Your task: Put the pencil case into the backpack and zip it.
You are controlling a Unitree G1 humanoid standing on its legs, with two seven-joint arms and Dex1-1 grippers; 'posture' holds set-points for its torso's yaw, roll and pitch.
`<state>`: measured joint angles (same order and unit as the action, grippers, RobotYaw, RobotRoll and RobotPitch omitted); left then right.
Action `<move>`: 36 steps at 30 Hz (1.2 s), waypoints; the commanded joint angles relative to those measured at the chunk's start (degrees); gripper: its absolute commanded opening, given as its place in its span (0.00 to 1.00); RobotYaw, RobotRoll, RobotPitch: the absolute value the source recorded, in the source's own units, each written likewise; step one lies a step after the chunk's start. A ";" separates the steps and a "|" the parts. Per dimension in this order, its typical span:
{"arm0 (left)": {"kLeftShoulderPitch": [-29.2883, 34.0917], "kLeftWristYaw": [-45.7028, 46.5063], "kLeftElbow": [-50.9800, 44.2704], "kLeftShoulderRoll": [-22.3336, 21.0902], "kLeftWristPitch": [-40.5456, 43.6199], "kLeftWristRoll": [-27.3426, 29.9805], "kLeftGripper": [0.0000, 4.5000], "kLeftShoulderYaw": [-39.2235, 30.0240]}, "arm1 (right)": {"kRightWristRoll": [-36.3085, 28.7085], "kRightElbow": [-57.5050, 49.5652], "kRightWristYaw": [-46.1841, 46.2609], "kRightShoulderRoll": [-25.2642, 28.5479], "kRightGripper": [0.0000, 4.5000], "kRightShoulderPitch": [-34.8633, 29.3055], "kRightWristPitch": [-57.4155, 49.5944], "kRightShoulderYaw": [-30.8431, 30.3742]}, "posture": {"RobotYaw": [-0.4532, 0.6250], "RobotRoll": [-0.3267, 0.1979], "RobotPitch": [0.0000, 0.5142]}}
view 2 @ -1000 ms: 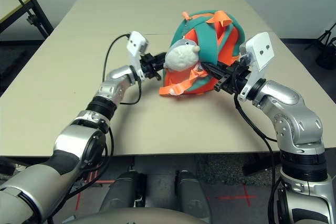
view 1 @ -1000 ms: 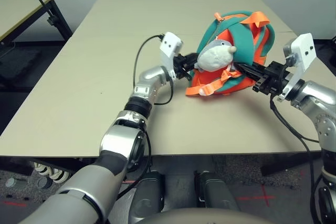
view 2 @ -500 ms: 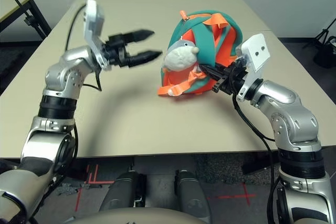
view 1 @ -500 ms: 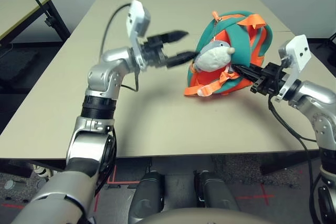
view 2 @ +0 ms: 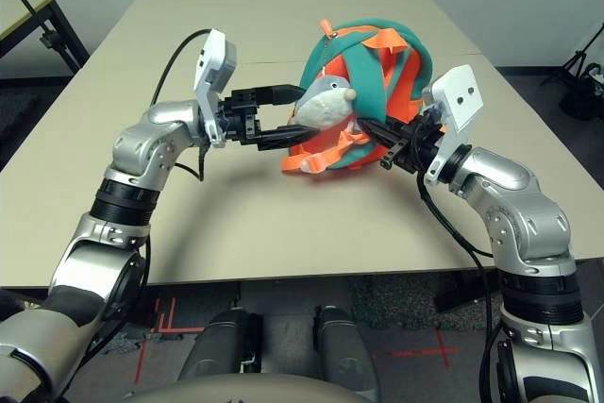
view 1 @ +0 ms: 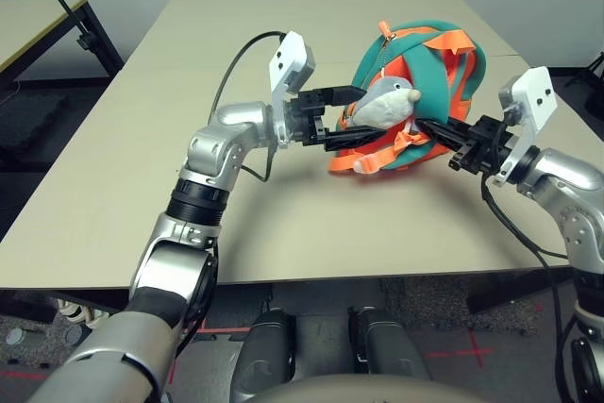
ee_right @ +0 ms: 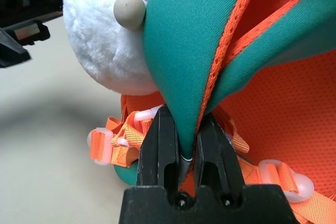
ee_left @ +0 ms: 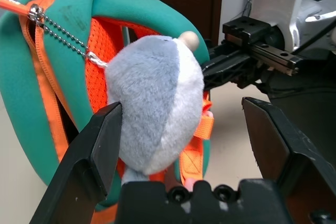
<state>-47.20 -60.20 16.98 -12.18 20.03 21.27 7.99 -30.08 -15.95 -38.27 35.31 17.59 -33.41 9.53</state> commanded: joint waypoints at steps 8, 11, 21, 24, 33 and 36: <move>0.05 0.99 3.72 4.40 -5.31 -2.65 0.87 1.49 | 0.32 -1.57 0.10 0.59 0.01 0.16 0.08 -0.32 | 0.39 0.62 0.09; -0.49 0.78 4.03 3.20 -6.04 -2.82 0.62 0.68 | 0.35 -1.23 -0.06 0.83 0.01 0.28 0.12 -0.27 | 0.39 0.62 0.09; -2.46 1.99 1.66 -0.22 -6.46 0.22 0.00 -5.54 | 0.92 0.59 -0.53 0.48 0.01 1.32 0.71 -1.38 | 0.42 0.62 0.11; -3.02 2.40 2.40 -1.62 -6.67 1.19 0.00 -7.99 | 1.07 0.74 -0.50 0.21 0.01 1.39 0.86 -1.75 | 0.42 0.62 0.11; -2.78 3.03 4.40 -7.39 -6.76 0.86 0.00 -11.39 | 1.27 0.42 -0.82 0.34 0.01 0.88 0.59 -1.69 | 0.43 0.62 0.13; -1.16 3.62 5.82 -9.08 -8.21 -0.99 0.00 -10.74 | 1.43 0.59 -1.07 0.38 0.01 0.91 0.60 -1.73 | 0.43 0.62 0.13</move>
<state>-49.18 -57.38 21.40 -19.71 13.29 21.72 -1.91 -28.90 -15.40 -38.93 35.46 18.65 -33.16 8.05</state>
